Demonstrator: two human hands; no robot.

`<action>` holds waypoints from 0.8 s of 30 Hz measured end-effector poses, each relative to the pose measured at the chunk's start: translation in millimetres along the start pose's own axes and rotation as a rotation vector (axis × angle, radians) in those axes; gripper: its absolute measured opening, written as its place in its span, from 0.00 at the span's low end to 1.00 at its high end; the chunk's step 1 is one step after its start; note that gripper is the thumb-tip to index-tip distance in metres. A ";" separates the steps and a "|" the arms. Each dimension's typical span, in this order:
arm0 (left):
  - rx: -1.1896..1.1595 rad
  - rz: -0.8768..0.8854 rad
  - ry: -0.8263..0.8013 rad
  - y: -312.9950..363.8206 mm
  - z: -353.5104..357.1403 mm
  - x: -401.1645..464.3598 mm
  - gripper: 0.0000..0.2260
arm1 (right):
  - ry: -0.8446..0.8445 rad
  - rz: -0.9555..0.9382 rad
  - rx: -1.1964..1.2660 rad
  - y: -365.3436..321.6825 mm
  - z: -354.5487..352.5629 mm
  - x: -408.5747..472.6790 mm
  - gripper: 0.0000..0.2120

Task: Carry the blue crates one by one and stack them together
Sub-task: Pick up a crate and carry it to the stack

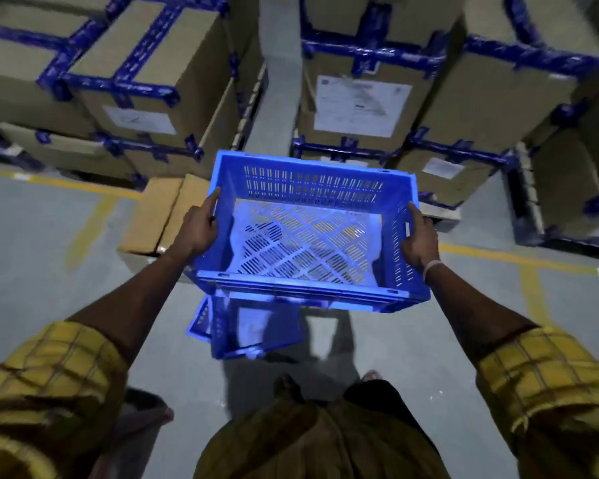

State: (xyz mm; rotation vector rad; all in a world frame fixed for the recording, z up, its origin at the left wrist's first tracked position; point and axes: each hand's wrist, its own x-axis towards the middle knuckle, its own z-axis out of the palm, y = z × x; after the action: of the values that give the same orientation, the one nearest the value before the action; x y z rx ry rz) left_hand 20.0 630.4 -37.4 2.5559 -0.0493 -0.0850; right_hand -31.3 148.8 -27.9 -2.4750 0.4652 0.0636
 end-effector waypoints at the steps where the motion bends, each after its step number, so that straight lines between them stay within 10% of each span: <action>1: 0.004 0.030 -0.016 13.0 3.1 6.5 0.34 | 0.016 0.021 0.008 8.7 -10.6 -2.8 0.37; 24: 0.007 0.584 -0.377 410.2 181.9 142.0 0.32 | 0.403 0.530 0.163 264.8 -221.8 -61.6 0.37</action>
State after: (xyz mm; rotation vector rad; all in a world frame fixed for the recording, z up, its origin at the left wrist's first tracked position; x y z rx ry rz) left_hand 141.5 180.8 30.5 2.3935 -0.9264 -0.3350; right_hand -193.9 -159.5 12.0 -2.1407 1.2367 -0.2540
